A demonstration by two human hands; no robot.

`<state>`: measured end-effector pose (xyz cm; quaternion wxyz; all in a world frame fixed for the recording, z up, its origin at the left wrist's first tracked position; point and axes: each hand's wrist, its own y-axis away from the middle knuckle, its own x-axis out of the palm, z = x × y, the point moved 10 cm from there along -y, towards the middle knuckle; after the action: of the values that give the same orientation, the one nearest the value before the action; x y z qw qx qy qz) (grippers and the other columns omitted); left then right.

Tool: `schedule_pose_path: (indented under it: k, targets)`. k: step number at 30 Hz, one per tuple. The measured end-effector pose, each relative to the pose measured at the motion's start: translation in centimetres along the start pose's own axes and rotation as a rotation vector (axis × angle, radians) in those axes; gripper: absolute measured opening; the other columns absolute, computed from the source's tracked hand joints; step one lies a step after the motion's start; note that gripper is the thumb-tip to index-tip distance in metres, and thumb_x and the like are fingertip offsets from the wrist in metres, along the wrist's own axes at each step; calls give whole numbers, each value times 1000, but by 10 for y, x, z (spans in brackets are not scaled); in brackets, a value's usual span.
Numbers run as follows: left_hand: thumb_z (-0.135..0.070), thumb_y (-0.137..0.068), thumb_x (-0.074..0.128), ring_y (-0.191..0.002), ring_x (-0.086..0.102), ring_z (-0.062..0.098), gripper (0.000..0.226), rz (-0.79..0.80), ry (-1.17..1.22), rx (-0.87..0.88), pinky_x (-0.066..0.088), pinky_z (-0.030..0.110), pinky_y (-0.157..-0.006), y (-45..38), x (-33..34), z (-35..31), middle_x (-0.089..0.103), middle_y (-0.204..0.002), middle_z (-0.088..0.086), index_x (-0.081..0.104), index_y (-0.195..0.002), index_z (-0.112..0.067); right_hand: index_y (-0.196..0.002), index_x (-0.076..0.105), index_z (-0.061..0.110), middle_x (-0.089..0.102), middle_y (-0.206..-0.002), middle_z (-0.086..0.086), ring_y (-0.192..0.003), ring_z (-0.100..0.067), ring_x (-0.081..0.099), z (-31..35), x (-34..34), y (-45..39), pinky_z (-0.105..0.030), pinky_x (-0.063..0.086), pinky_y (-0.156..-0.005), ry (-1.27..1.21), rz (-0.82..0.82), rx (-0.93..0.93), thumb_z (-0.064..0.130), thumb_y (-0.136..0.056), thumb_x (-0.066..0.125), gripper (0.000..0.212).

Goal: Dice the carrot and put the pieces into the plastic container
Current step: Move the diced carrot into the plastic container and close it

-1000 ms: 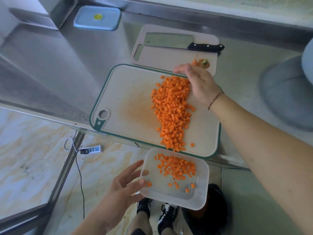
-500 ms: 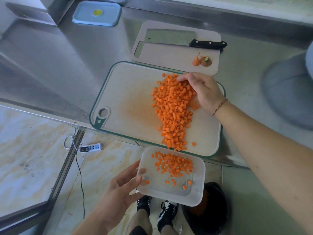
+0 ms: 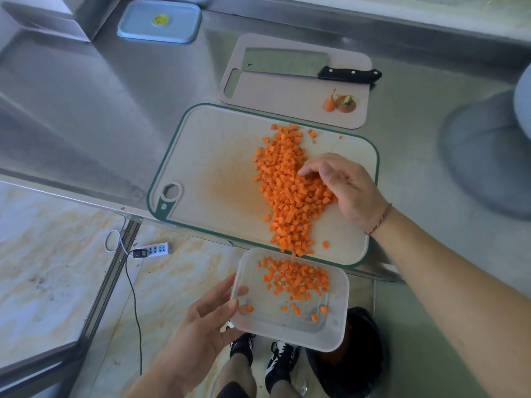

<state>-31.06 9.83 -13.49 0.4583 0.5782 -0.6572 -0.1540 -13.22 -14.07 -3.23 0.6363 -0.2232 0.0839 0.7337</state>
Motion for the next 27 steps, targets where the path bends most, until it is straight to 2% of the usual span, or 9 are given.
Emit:
schedule_pose_path:
  k: [6, 8, 11, 14, 17, 20, 22, 24, 27]
  targets:
    - [-11, -76, 74, -93, 74, 29, 43, 6, 12, -2, 62, 36, -68, 2, 2, 0, 73, -119, 13, 73, -119, -14, -99, 69, 14, 68, -102, 0, -104, -13, 61, 3, 2, 21, -28, 47, -94, -34, -52, 57, 60, -96, 30, 60]
    - [-22, -59, 97, -95, 74, 30, 61, 20, 17, -17, 62, 37, -70, 2, 3, 0, 72, -122, 13, 77, -116, -16, -99, 69, 16, 68, -101, 0, -103, -14, 61, 5, 4, 28, -26, 47, -92, -37, -67, 73, 60, -97, 29, 59]
    - [-30, -38, 104, -97, 73, 30, 81, 2, 8, -21, 62, 38, -72, 2, 1, 0, 71, -123, 12, 78, -114, -19, -99, 70, 14, 68, -102, 0, -104, -13, 61, 9, 7, 39, -24, 47, -92, -50, -75, 82, 59, -97, 30, 61]
    - [-12, -72, 84, -95, 74, 30, 50, -12, 34, -11, 62, 37, -70, 1, 0, 1, 71, -123, 13, 75, -121, -15, -100, 70, 13, 68, -102, -1, -103, -17, 62, 11, 12, 51, -30, 48, -90, -65, -78, 99, 57, -98, 30, 59]
    - [-6, -78, 65, -93, 73, 31, 46, -29, 33, -17, 62, 38, -69, 0, -2, 4, 71, -122, 13, 71, -124, -13, -99, 69, 20, 67, -103, 2, -105, -17, 62, 15, 16, 59, -30, 48, -92, -105, -88, 118, 58, -97, 31, 54]
    - [-13, -77, 75, -95, 72, 32, 42, -37, 43, -10, 62, 38, -70, 1, -3, 3, 71, -123, 14, 76, -119, -16, -98, 67, 27, 68, -103, 6, -105, -16, 62, 20, 20, 64, -29, 48, -92, -124, -89, 129, 60, -97, 29, 51]
    - [-30, -55, 100, -96, 72, 32, 65, -10, 26, -15, 61, 38, -72, 1, -1, 2, 71, -124, 13, 78, -116, -20, -98, 68, 28, 67, -102, 9, -104, -17, 62, 22, 24, 67, -30, 48, -91, -133, -83, 137, 61, -96, 28, 52]
    - [-35, -34, 105, -97, 73, 31, 87, -6, 21, -21, 61, 38, -72, 1, -1, 3, 71, -124, 12, 78, -115, -21, -98, 69, 24, 67, -102, 8, -101, -17, 63, 25, 26, 73, -30, 49, -89, -152, -87, 139, 61, -96, 28, 55]
    - [-20, -67, 89, -96, 73, 30, 55, 0, 54, -11, 62, 38, -70, 2, 2, 2, 71, -123, 13, 75, -120, -15, -98, 69, 21, 68, -100, 5, -98, -17, 63, 28, 29, 81, -31, 49, -86, -183, -94, 145, 62, -96, 29, 57]
